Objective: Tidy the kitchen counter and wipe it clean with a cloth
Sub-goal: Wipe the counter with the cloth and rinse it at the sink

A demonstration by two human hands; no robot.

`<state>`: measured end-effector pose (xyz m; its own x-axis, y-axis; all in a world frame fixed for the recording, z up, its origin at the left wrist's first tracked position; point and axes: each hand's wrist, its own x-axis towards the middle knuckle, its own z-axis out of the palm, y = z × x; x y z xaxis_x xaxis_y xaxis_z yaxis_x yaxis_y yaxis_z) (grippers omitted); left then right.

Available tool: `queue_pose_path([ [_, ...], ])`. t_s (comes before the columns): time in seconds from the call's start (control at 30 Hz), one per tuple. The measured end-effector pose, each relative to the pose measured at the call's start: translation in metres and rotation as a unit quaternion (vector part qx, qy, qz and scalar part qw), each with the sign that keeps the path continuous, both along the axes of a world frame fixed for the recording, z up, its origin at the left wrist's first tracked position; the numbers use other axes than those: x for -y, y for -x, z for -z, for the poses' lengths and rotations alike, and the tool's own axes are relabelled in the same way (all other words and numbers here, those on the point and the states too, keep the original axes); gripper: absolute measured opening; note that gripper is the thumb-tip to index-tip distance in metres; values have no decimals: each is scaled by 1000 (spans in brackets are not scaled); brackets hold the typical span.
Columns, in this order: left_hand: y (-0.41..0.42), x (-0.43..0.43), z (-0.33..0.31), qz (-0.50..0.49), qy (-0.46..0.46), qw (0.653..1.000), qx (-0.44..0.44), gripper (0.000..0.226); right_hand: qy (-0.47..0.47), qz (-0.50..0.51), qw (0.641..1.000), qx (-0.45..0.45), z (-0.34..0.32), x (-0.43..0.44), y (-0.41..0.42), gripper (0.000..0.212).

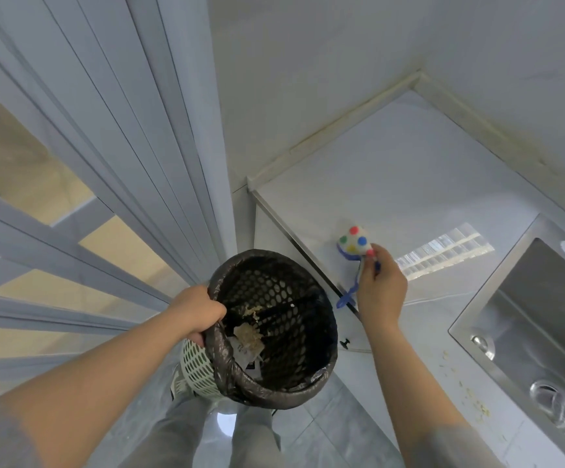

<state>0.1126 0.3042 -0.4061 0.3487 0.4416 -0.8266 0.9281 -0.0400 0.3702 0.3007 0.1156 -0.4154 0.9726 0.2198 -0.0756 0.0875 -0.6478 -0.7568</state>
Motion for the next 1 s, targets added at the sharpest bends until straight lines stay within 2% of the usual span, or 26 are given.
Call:
queue_pose_path([
  [0.1, 2, 1, 1, 12, -9, 1000, -1, 18, 66, -20, 998, -3, 10, -6, 16, 28],
  [0.3, 3, 0, 3, 12, -8, 1000, 2, 20, 33, -160, 983, -81, 25, -4, 68, 22],
  [0.43, 6, -1, 7, -1, 0, 1000, 9, 25, 11, -104, 991, -85, 18, 0, 76, 24],
  [0.67, 8, -2, 10, 4, -2, 1000, 3, 21, 16, -8, 1000, -24, 4, 8, 44, 26],
  [0.8, 8, -2, 10, 7, -6, 1000, 2, 17, 55, -76, 994, -54, 15, -7, 45, 23],
  [0.9, 7, -3, 9, 13, -22, 1000, 2, 3, 32, -109, 992, -61, 16, -18, 54, 22],
  [1.0, 6, -5, 10, 15, -20, 1000, 3, 4, 22, -114, 992, -52, 12, -13, 58, 18],
])
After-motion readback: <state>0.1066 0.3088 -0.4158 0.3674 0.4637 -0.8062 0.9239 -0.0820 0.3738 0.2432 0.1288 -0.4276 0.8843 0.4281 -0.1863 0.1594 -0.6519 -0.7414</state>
